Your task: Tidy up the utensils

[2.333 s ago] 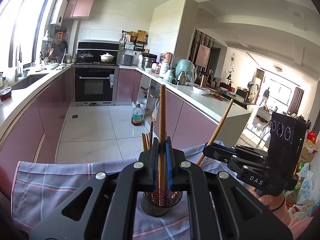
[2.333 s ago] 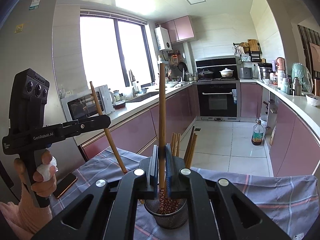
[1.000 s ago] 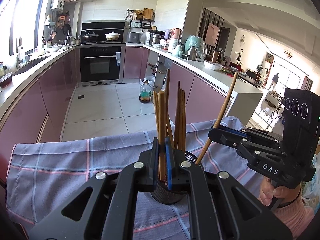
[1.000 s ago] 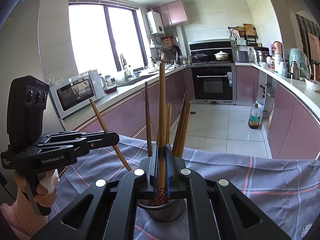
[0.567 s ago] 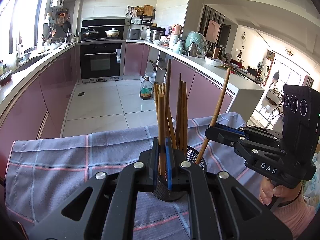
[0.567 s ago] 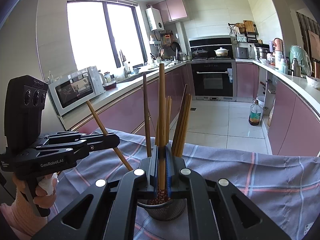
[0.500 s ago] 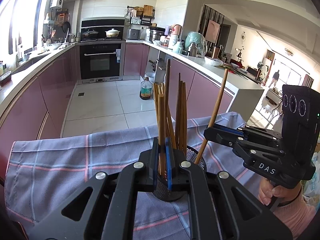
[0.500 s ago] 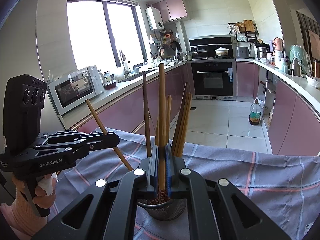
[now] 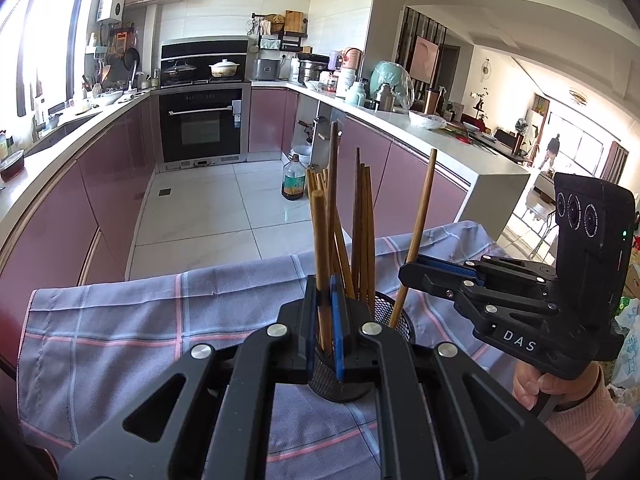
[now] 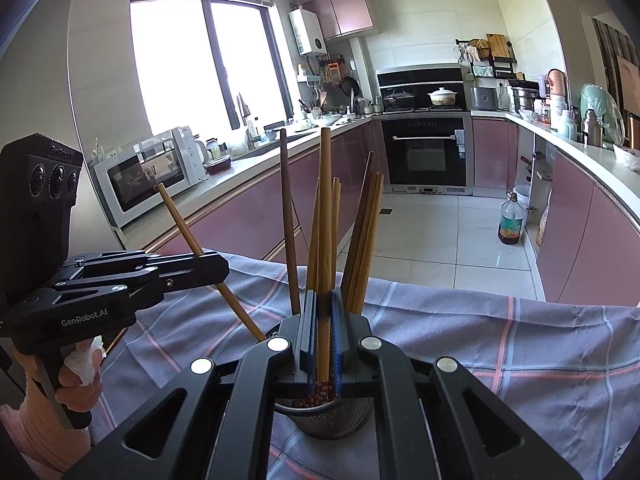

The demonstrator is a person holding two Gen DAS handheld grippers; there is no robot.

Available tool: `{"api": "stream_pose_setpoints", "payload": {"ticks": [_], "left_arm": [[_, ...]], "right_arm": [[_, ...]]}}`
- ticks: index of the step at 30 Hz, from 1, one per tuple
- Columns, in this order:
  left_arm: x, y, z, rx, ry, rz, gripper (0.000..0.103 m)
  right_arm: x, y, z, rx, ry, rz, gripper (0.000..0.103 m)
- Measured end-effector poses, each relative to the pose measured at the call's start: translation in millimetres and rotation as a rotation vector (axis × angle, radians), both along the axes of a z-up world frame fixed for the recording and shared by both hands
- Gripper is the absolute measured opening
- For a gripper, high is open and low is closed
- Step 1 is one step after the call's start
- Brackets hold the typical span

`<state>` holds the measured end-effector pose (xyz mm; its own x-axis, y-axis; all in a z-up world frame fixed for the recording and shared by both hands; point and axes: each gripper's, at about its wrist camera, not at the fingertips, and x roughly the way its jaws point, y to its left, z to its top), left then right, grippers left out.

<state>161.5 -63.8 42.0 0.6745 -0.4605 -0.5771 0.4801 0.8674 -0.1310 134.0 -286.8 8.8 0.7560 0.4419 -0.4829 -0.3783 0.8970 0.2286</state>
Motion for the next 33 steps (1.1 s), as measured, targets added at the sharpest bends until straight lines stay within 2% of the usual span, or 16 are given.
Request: {"api": "stream_pose_setpoints", "payload": {"ticks": [17, 33], "left_arm": [[13, -16, -2, 0.061, 0.014, -0.020, 0.007], [24, -28, -13, 0.060, 0.038, -0.021, 0.008]], "right_arm": [[13, 1, -5, 0.009, 0.022, -0.015, 0.006], [24, 0, -11, 0.024, 0.046, -0.025, 0.008]]}}
